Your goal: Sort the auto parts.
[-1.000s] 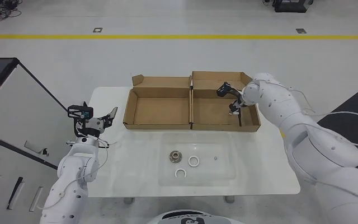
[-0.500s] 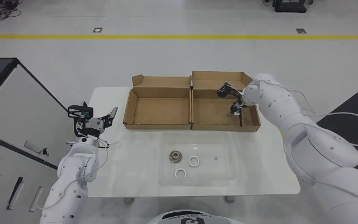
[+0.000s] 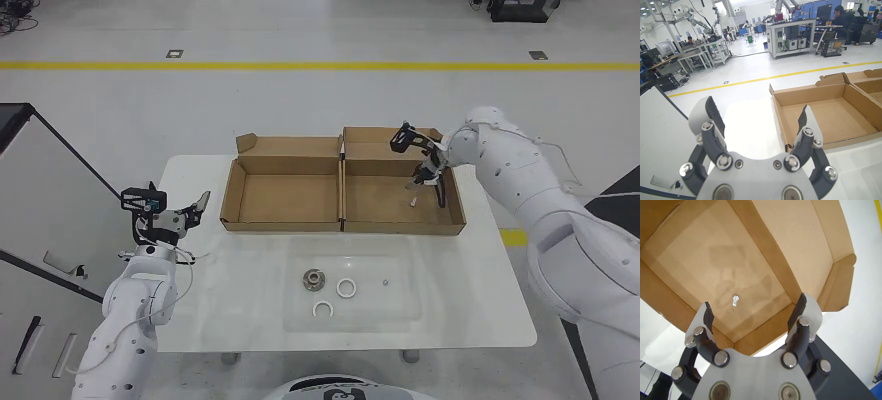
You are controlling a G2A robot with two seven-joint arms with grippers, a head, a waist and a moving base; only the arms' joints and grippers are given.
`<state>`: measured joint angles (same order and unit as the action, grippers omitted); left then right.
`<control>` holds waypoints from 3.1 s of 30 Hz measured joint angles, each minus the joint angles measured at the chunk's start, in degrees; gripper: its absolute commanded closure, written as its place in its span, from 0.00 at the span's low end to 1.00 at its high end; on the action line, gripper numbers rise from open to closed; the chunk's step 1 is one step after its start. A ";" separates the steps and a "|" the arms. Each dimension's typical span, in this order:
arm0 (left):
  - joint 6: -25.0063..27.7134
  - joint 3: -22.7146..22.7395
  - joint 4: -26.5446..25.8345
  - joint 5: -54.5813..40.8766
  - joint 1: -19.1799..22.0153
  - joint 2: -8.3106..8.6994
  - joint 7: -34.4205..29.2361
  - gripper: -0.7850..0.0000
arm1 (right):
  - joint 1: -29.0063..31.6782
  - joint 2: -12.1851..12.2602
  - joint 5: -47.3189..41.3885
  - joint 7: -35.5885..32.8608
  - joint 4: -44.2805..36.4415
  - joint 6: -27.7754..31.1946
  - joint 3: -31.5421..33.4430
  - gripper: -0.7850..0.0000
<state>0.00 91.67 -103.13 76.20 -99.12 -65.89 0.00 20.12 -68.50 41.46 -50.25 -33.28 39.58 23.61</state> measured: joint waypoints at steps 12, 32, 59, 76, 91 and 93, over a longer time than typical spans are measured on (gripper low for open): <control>0.00 0.00 0.00 0.00 0.00 0.00 0.00 0.00 | 5.77 8.56 -0.46 -7.36 -23.74 5.98 8.40 0.00; 0.00 0.00 0.00 0.00 0.00 0.00 0.00 0.00 | 16.82 24.71 -16.21 -25.06 -70.22 -10.59 17.14 0.00; 0.00 0.00 0.00 0.00 0.00 0.00 0.00 0.00 | -7.66 26.75 -28.52 -25.16 -74.93 -10.70 -13.99 0.00; 0.00 0.00 0.00 0.00 0.00 0.00 0.00 0.00 | -2.28 22.82 -27.60 -27.66 -74.35 -13.19 -13.87 0.00; 0.00 0.00 0.00 0.00 0.00 0.00 0.00 0.00 | 0.59 20.90 -26.09 -34.54 -76.89 -20.08 -13.87 0.00; 0.00 0.00 0.00 0.00 0.00 0.00 0.00 0.00 | 1.00 20.10 -26.21 -35.54 -76.95 -21.08 -13.87 0.00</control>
<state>0.00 91.67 -103.13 76.20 -99.12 -65.89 0.00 21.12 -48.40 15.26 -85.79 -110.24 18.50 9.74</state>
